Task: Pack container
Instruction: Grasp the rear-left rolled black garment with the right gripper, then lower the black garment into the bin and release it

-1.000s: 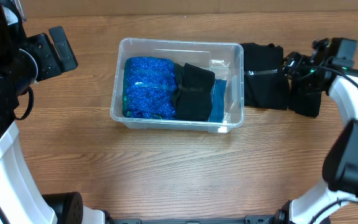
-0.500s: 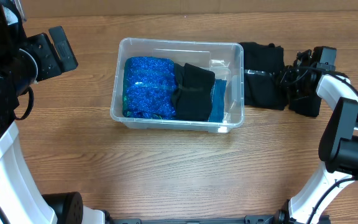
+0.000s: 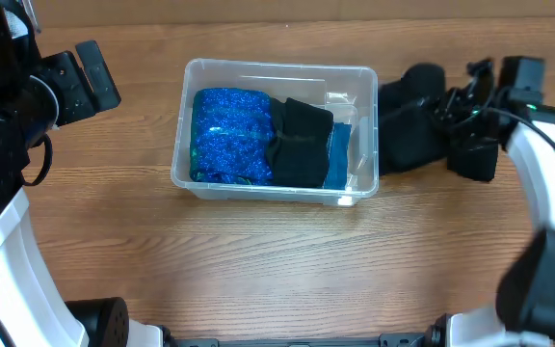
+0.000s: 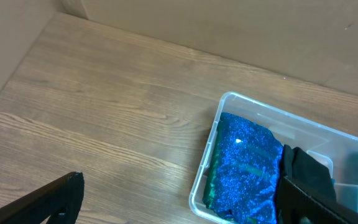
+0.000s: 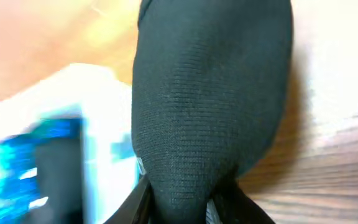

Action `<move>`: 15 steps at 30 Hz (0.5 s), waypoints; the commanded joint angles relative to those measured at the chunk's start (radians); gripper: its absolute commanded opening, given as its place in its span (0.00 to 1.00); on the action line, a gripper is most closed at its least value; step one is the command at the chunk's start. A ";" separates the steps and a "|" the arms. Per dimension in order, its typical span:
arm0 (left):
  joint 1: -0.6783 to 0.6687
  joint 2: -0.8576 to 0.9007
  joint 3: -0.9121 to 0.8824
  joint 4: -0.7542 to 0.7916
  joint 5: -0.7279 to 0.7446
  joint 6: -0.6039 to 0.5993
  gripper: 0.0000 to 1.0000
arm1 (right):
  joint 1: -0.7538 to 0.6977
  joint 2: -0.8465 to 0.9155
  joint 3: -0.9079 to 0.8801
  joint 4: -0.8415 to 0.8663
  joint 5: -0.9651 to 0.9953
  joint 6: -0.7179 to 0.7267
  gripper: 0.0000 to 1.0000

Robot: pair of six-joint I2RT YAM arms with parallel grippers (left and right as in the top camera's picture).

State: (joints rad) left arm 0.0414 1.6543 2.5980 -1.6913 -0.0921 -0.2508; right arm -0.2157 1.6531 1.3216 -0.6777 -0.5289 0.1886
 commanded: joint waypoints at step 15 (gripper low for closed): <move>0.004 0.002 0.001 0.002 0.007 0.019 1.00 | 0.425 -0.329 0.001 0.014 0.052 0.501 0.04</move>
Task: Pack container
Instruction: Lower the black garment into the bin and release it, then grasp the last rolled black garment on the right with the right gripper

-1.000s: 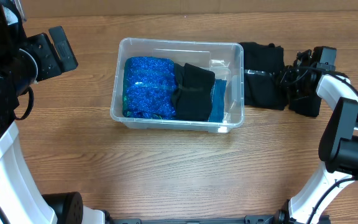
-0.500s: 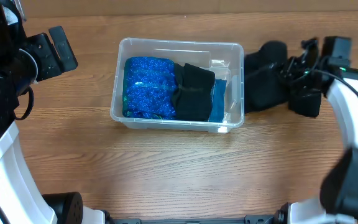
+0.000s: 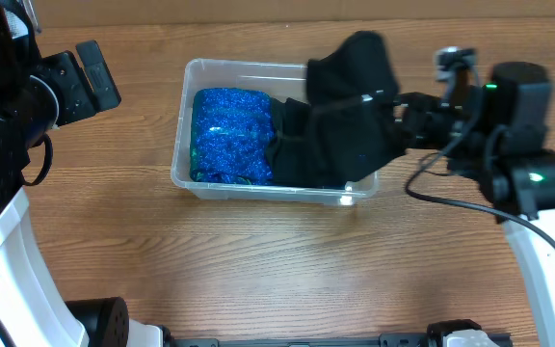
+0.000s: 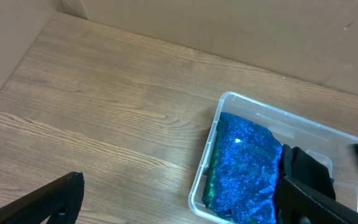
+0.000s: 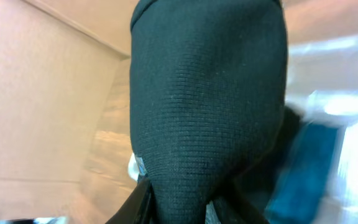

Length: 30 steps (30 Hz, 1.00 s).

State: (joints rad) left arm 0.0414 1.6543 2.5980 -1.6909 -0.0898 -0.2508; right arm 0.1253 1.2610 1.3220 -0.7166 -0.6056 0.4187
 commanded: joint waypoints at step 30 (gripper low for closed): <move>0.004 0.002 0.001 0.002 0.005 0.019 1.00 | -0.404 0.212 0.052 -0.079 0.377 -0.066 0.86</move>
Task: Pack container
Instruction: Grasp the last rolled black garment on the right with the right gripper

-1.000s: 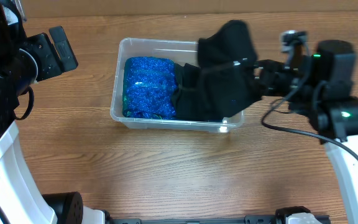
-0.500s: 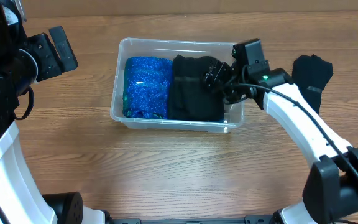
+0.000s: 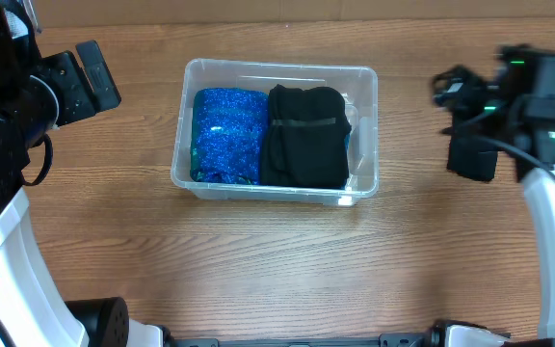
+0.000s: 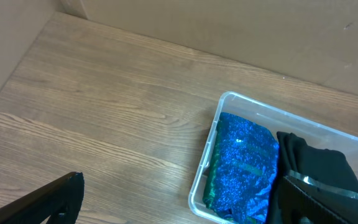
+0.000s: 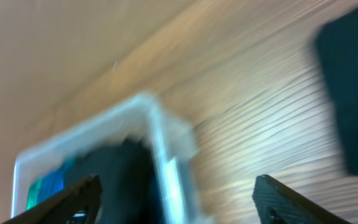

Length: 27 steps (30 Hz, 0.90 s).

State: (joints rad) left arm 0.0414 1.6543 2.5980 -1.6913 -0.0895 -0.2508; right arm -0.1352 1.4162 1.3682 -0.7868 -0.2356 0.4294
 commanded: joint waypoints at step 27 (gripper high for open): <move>0.004 0.002 0.001 0.002 0.005 0.019 1.00 | -0.354 0.668 0.006 0.277 -0.184 -0.190 0.51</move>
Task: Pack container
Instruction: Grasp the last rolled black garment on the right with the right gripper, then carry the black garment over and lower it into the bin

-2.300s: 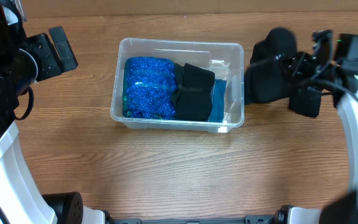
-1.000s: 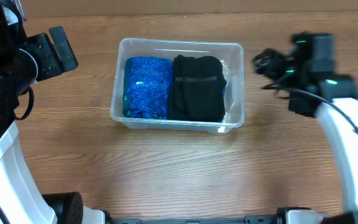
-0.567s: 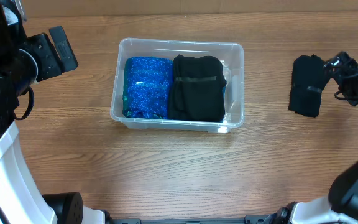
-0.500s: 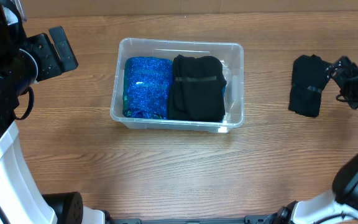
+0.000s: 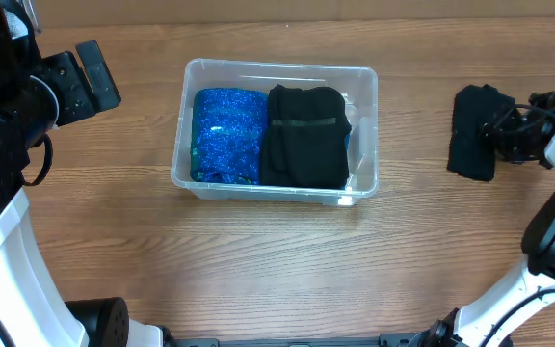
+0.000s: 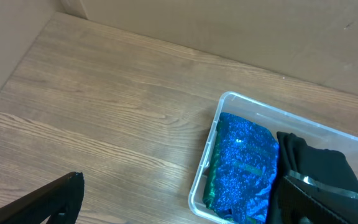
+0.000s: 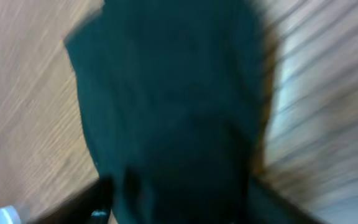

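Note:
A clear plastic container (image 5: pixel 277 66) stands mid-table. Inside it, a blue sparkly cloth (image 5: pixel 224 135) fills the left half and a folded black garment (image 5: pixel 304 135) the right. A second folded black cloth (image 5: pixel 470 145) lies on the table far right. My right gripper (image 5: pixel 509 135) is at that cloth. The right wrist view is blurred, but the cloth (image 7: pixel 166 93) fills it, and my right gripper (image 7: pixel 176 199) has its fingers spread on either side. My left gripper (image 5: pixel 90 77) hangs open and empty at the far left, away from the container (image 6: pixel 229 102).
A beige wall (image 6: pixel 229 25) runs along the table's back edge. My right arm's white link reaches along the right edge. The left arm's base (image 5: pixel 8 241) stands at the left edge.
My right gripper was open over bare table between the container and the black cloth. Now it is at that cloth with its fingers around it. The left arm and container have not moved.
My right gripper was shut on a black garment beside the container's right wall, then held it over the container. Then the garment lay folded inside next to the blue cloth, and the gripper was open and away. Now it is at the second black cloth.

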Action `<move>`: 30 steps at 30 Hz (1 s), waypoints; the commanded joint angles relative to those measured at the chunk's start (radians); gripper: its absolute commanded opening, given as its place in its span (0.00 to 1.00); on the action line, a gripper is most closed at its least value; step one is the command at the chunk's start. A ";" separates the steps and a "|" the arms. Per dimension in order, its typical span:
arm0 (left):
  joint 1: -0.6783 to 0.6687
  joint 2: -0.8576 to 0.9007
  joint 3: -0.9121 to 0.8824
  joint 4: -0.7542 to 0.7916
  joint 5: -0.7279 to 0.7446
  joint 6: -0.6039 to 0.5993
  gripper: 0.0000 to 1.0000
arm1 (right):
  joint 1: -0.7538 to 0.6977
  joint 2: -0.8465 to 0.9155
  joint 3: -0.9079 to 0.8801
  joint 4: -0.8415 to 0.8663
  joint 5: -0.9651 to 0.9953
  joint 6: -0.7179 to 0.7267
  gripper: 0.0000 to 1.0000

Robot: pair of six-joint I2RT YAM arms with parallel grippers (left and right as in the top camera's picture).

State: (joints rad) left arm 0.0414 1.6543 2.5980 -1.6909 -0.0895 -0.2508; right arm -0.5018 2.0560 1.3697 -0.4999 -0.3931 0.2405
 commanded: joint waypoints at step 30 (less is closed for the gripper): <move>0.004 0.002 0.001 0.002 0.005 0.019 1.00 | 0.639 -0.700 0.143 -0.422 -0.102 0.261 0.12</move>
State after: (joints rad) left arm 0.0414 1.6543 2.5980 -1.6913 -0.0895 -0.2508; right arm 0.0196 1.3140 1.5299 -0.9623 -0.5346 0.3416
